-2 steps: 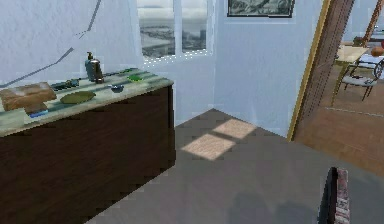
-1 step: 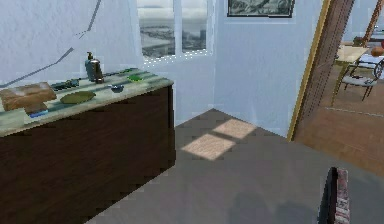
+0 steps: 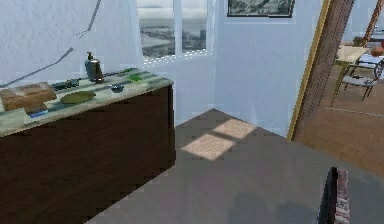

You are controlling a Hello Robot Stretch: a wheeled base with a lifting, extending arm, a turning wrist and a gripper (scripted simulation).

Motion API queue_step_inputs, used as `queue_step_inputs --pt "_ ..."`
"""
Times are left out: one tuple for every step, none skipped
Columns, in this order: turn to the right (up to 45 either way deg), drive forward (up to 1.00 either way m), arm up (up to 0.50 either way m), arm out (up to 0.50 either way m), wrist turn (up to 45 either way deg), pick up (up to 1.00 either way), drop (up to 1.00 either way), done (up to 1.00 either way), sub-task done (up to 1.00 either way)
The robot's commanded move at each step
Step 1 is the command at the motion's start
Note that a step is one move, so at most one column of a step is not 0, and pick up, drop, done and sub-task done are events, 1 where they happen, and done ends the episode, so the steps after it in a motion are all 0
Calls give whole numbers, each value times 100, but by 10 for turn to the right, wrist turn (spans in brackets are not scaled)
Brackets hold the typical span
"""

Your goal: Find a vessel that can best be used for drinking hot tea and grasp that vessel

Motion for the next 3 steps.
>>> queue_step_inputs --pt "0 0 0 0 450 0 0 0 0" --pt "0 0 0 0 450 0 0 0 0" --pt "0 0 0 0 450 0 0 0 0"
